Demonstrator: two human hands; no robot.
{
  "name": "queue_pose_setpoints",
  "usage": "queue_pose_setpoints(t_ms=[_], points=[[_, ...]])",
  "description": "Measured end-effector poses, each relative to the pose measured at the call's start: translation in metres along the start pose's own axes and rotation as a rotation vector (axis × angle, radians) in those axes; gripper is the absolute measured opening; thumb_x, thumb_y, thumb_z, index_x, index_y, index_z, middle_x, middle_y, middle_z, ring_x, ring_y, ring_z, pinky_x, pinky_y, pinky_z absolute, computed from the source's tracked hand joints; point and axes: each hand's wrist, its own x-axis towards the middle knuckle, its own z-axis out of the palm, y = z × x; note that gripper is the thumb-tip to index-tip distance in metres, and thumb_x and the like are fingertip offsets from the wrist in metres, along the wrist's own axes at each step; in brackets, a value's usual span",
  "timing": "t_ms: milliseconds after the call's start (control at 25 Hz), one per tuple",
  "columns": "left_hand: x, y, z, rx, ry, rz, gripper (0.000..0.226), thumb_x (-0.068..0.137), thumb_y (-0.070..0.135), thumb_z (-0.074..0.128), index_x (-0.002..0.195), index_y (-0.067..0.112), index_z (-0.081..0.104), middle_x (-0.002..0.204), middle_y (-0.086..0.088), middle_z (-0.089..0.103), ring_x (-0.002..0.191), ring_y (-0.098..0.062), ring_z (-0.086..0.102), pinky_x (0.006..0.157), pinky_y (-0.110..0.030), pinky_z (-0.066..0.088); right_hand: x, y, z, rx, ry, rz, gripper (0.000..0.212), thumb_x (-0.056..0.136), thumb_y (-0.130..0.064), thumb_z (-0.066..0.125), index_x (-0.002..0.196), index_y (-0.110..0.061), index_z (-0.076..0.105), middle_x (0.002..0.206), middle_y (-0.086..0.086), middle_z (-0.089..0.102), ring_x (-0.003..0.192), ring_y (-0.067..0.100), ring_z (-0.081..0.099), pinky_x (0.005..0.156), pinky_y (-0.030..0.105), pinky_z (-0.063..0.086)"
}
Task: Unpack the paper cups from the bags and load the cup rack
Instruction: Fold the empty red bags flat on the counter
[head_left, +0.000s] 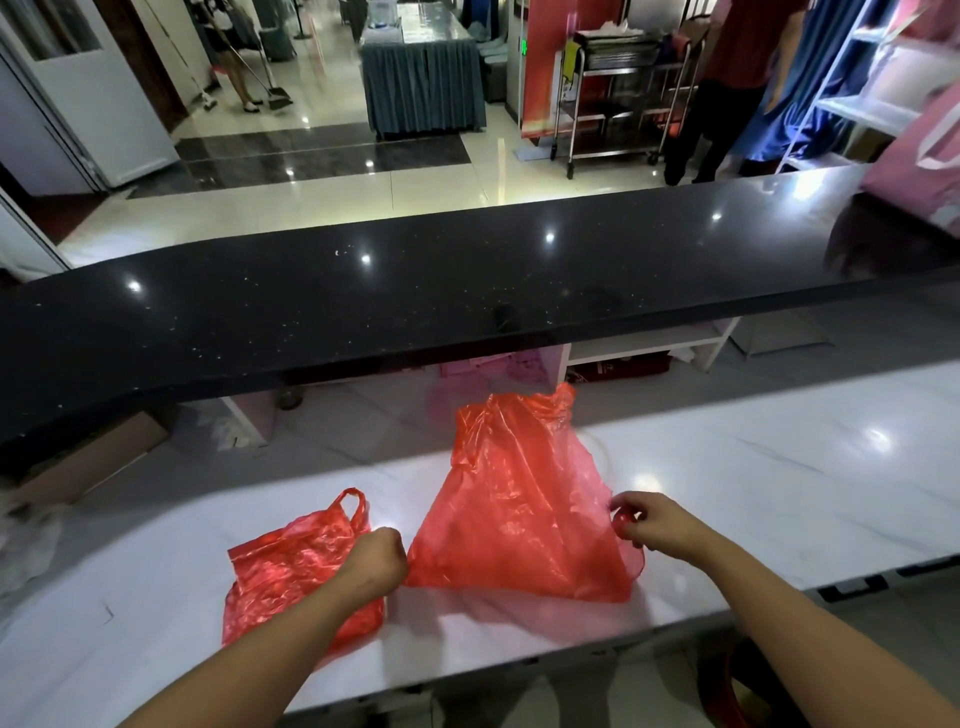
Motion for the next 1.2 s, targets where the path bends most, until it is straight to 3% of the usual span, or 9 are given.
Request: queue_pose_setpoints(t_ms=[120, 240, 360, 480, 560, 720, 960, 1080, 1200], points=[[0.006, -0.008, -0.014, -0.060, 0.173, -0.041, 0.016, 0.080, 0.001, 0.054, 0.078, 0.003, 0.070, 0.085, -0.016, 0.074, 0.087, -0.033, 0.070, 0.068, -0.033, 0.048, 0.004, 0.012, -0.003, -0.007, 0.203, 0.045, 0.030, 0.090, -0.001, 0.054, 0.081, -0.017, 0.077, 0.073, -0.002, 0.074, 0.059, 0.010, 0.062, 0.062, 0.026, 0.053], [0.009, -0.021, -0.024, -0.168, 0.283, -0.136, 0.012, 0.082, -0.001, 0.058, 0.077, 0.003, 0.067, 0.087, -0.019, 0.073, 0.090, -0.037, 0.067, 0.068, -0.034, 0.044, 0.002, 0.031, -0.005, 0.307, 0.391, 0.206, 0.024, 0.095, -0.001, 0.054, 0.083, 0.002, 0.075, 0.068, 0.012, 0.068, 0.060, 0.021, 0.058, 0.064, 0.030, 0.051], [0.006, -0.021, -0.012, -0.046, 0.138, -0.114, 0.013, 0.086, 0.005, 0.058, 0.078, 0.003, 0.068, 0.086, -0.017, 0.074, 0.086, -0.032, 0.070, 0.066, -0.032, 0.046, -0.006, 0.042, -0.001, 0.340, 0.261, 0.434, 0.025, 0.090, 0.004, 0.058, 0.067, 0.005, 0.067, 0.061, 0.017, 0.061, 0.057, 0.027, 0.055, 0.055, 0.032, 0.045], [0.002, -0.015, -0.005, 0.115, -0.024, -0.073, 0.018, 0.082, 0.008, 0.059, 0.092, 0.007, 0.074, 0.093, -0.010, 0.075, 0.090, -0.024, 0.070, 0.072, -0.029, 0.051, -0.002, 0.049, -0.006, -0.060, 0.131, 0.526, 0.017, 0.091, -0.004, 0.051, 0.085, -0.004, 0.067, 0.079, 0.015, 0.069, 0.075, 0.032, 0.065, 0.063, 0.033, 0.048], [-0.003, -0.010, -0.008, 0.232, -0.154, -0.043, 0.015, 0.083, 0.009, 0.058, 0.087, 0.009, 0.072, 0.082, -0.005, 0.071, 0.081, -0.020, 0.068, 0.069, -0.028, 0.050, 0.005, 0.046, -0.014, -0.331, 0.214, 0.494, 0.017, 0.086, -0.008, 0.049, 0.087, -0.008, 0.066, 0.100, 0.013, 0.070, 0.088, 0.030, 0.064, 0.072, 0.029, 0.048], [-0.002, 0.003, -0.033, 0.317, -0.308, -0.083, 0.022, 0.084, 0.005, 0.055, 0.063, 0.012, 0.053, 0.072, -0.007, 0.064, 0.054, -0.014, 0.055, 0.051, -0.025, 0.043, 0.020, -0.003, -0.018, -0.206, 0.462, 0.301, 0.029, 0.087, -0.017, 0.046, 0.106, -0.013, 0.068, 0.107, 0.009, 0.070, 0.092, 0.030, 0.061, 0.079, 0.032, 0.048], [0.058, 0.025, -0.054, -0.433, 0.146, -0.029, 0.038, 0.093, 0.012, 0.045, 0.126, 0.018, 0.062, 0.121, -0.006, 0.066, 0.091, -0.022, 0.061, 0.072, -0.026, 0.047, 0.057, -0.082, -0.013, 0.266, 0.415, 0.165, 0.069, 0.092, -0.058, 0.058, 0.148, -0.023, 0.039, 0.136, 0.013, 0.056, 0.119, 0.032, 0.056, 0.088, 0.032, 0.041], [0.089, 0.044, -0.053, -0.766, 0.157, -0.013, 0.041, 0.096, 0.012, 0.048, 0.137, 0.016, 0.055, 0.133, -0.006, 0.061, 0.113, -0.026, 0.060, 0.099, -0.042, 0.052, 0.078, -0.097, -0.011, 0.278, 0.421, 0.119, 0.071, 0.091, -0.045, 0.067, 0.151, -0.023, 0.036, 0.135, 0.010, 0.059, 0.111, 0.025, 0.061, 0.082, 0.026, 0.042], [0.112, 0.059, -0.056, -0.880, 0.145, -0.007, 0.042, 0.099, 0.007, 0.046, 0.138, 0.019, 0.054, 0.130, -0.010, 0.062, 0.107, -0.024, 0.061, 0.096, -0.039, 0.051, 0.094, -0.097, -0.013, 0.283, 0.497, 0.092, 0.054, 0.091, -0.020, 0.067, 0.142, -0.020, 0.050, 0.122, 0.006, 0.067, 0.080, 0.008, 0.063, 0.058, 0.014, 0.043]])
